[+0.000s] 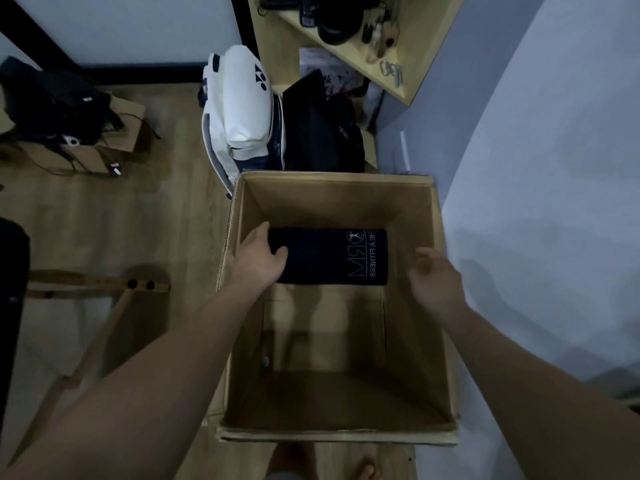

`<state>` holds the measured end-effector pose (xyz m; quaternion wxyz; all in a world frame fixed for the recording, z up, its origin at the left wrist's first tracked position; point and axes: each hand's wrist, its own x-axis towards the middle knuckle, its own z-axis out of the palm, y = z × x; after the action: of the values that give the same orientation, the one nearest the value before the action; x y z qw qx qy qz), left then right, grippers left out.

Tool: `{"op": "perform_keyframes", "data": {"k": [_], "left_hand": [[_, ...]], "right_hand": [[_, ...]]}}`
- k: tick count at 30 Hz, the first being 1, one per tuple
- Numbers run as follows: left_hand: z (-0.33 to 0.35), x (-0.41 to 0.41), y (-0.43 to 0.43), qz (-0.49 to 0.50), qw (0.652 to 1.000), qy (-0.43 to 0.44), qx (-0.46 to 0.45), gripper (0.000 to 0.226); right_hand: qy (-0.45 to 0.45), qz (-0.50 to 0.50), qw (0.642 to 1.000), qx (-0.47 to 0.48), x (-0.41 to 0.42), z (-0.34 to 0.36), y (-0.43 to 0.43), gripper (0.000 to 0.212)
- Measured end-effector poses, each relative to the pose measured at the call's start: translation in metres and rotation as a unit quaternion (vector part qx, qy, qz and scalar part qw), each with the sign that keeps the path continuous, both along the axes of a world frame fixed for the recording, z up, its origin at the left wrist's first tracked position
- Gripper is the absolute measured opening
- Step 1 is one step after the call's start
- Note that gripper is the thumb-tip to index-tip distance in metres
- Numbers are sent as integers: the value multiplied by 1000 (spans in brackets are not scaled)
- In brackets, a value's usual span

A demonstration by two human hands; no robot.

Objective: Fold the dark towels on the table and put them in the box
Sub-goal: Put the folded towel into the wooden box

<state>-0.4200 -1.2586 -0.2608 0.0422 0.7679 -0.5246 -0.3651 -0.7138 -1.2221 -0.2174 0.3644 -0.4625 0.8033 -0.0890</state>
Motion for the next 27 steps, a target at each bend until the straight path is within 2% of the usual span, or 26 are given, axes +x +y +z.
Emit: {"op": "perform_keyframes", "data": {"k": [5,9,13,17,21,27], "left_hand": [[36,-16,21,-75,997,-1,-33,69],[84,-10,67,-137,989,-49,1,70],[134,14,128,-53,993,-106,-16,70],[182,48,239,44,981,-190,-3,70],[212,87,366,170,947,-270,39,72],[259,97,542,393,864,-313,33,73]], "right_hand": [[-45,70,996,-13,16,26,3,51],[-61,158,985,-16,35,61,9,59],[-49,312,946,-73,85,77,25,63],[-25,513,855,-76,174,78,81,64],[-59,631,762,-134,271,114,162,67],[-73,798,551,-233,370,184,298,65]]}}
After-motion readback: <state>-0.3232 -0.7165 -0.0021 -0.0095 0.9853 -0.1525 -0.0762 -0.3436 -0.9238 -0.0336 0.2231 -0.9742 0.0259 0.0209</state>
